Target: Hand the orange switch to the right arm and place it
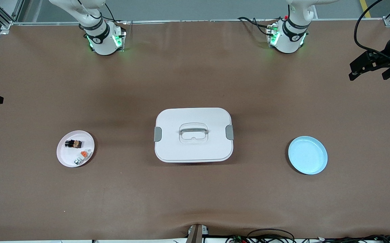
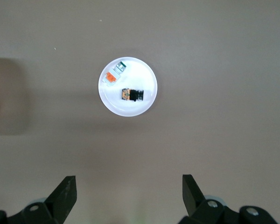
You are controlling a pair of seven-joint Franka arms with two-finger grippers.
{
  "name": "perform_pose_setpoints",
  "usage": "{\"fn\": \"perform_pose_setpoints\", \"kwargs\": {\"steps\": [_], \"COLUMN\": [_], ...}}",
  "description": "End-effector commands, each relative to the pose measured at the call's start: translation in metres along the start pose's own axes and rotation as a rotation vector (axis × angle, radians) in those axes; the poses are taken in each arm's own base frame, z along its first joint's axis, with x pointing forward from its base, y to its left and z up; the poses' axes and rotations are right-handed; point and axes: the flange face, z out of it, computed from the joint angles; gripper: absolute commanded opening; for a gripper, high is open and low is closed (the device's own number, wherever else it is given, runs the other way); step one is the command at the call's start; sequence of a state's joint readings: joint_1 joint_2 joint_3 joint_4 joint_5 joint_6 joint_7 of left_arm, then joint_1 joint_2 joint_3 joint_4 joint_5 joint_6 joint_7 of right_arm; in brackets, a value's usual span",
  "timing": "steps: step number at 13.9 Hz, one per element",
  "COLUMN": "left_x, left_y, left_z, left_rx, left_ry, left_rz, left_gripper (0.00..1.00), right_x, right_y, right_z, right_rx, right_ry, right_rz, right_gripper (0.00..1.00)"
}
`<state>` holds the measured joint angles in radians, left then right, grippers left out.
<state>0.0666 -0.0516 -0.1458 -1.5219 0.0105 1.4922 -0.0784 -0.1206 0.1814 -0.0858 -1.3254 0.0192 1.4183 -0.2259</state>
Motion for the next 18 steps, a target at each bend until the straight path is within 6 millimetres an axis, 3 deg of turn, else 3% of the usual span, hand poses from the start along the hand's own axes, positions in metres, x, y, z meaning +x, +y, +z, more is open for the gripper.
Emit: {"fn": "perform_pose_setpoints", "kwargs": {"steps": [1,5,9,18], "left_x": [-0.008,-0.007,-0.016,-0.018], "left_y": [0.003,0.007,0.02,-0.001], "left_z": [-0.004,-0.002,-0.009,-0.01], "left_rx": [0.007,0.004,0.007,0.009], "left_ry": [0.003,-0.008,-0.006,-0.024], "left_rz": [0.025,0.033,0.056,0.016], "left_gripper": [1.0,1.0,1.0,1.0], "right_x": [-0.018,-0.032,-0.03,-0.032], "right_y": [0.007,0.016,-0.013,-0.021], "right_z": [-0.016,-0.008,-0.016,-0.035], "right_rx": [0.007,0.048,0.038,0.017], "right_ry": [-0.004,-0.09,-0.071,0.034], "right_rz": [0.031,0.05,0.001,-0.012], "right_gripper": [1.0,1.0,1.0,1.0]}}
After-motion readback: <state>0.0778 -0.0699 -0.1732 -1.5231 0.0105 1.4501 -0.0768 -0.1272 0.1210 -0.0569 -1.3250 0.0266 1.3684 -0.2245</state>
